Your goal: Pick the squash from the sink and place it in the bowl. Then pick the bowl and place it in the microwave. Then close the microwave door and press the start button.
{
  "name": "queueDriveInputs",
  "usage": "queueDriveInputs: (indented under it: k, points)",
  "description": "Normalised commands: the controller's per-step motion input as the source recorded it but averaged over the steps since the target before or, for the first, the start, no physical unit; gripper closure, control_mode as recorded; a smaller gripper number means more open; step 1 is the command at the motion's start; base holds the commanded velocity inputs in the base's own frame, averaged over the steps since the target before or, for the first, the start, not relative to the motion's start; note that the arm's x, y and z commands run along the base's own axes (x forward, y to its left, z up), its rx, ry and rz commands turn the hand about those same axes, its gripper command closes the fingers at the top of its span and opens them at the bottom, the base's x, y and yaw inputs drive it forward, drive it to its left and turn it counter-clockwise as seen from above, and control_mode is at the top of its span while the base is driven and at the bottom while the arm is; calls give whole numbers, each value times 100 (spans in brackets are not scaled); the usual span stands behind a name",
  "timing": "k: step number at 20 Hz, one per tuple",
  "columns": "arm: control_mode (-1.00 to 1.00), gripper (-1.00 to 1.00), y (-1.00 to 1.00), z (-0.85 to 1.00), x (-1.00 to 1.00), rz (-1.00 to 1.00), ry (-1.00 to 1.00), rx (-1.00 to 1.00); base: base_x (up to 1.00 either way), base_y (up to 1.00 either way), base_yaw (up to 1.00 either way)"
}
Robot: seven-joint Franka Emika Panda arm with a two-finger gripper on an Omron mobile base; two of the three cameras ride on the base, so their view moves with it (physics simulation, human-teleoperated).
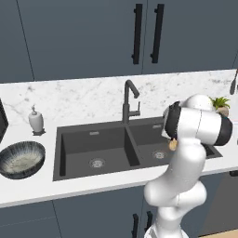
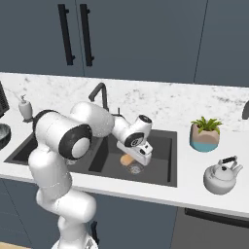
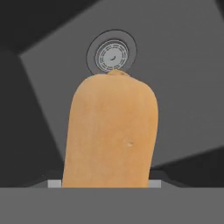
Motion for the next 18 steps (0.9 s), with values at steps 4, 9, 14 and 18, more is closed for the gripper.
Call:
queueDriveInputs:
  k: [4, 9, 14, 18]
  points:
    - [-100, 100, 33, 60, -67, 0, -14, -4, 0, 0, 0]
    - [-100, 100, 69, 24, -64, 0, -32, -11, 0, 0, 0]
    - [-100, 100, 87, 67, -37, 0, -17, -10, 0, 0, 0]
    - [-100, 100, 100, 74, -5, 0, -4, -14, 0, 0, 0]
